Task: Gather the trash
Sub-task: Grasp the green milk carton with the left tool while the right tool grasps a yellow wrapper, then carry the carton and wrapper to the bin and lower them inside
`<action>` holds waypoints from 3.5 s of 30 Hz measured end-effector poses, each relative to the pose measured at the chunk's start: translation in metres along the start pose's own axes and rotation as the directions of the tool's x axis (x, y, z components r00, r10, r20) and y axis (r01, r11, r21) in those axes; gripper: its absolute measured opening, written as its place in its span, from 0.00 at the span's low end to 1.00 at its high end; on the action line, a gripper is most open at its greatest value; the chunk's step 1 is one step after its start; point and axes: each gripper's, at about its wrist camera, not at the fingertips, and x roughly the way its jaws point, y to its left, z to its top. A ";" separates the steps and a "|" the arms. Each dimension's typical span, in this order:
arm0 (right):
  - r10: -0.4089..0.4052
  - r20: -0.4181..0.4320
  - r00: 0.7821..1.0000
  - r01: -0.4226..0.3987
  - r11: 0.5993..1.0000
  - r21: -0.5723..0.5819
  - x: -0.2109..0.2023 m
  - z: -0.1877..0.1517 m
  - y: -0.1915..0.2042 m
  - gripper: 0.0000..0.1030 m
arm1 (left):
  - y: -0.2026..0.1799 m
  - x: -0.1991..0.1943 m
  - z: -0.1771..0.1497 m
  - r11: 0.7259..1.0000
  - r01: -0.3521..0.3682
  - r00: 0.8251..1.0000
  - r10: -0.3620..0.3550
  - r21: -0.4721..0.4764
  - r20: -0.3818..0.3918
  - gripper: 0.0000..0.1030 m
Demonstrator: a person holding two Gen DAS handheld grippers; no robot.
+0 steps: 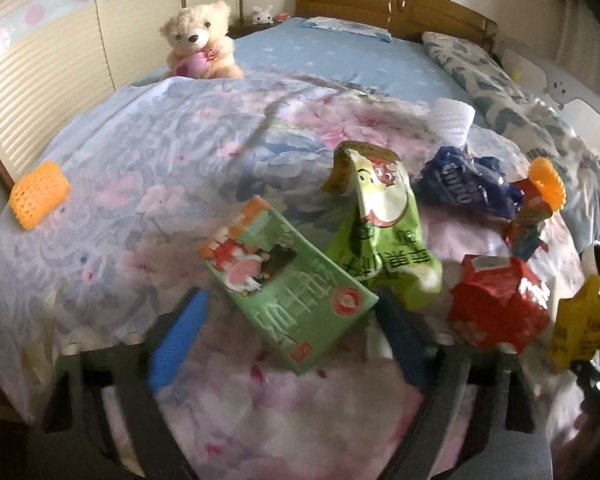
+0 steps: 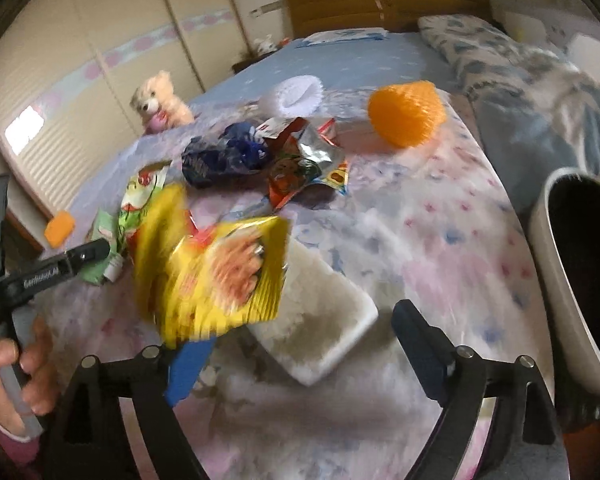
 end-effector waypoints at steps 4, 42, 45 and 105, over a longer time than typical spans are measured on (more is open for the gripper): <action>0.012 -0.007 1.000 -0.012 0.999 -0.044 0.003 0.003 0.006 0.65 | 0.011 -0.001 -0.002 1.000 0.021 1.000 -0.021 0.002 0.007 0.56; 0.175 0.030 0.984 -0.176 0.984 0.029 -0.016 -0.025 0.054 0.60 | -0.011 -0.075 -0.021 0.974 0.152 0.975 -0.175 0.166 0.134 0.55; 0.148 0.017 0.989 -0.148 0.988 0.033 -0.004 -0.021 0.057 0.36 | -0.011 -0.076 -0.027 0.971 0.159 0.975 -0.182 0.178 0.126 0.55; -0.207 0.178 0.962 0.107 0.885 0.453 -0.143 -0.048 -0.201 0.10 | -0.327 -0.100 -0.050 0.592 0.480 0.827 -0.552 0.647 -0.108 0.55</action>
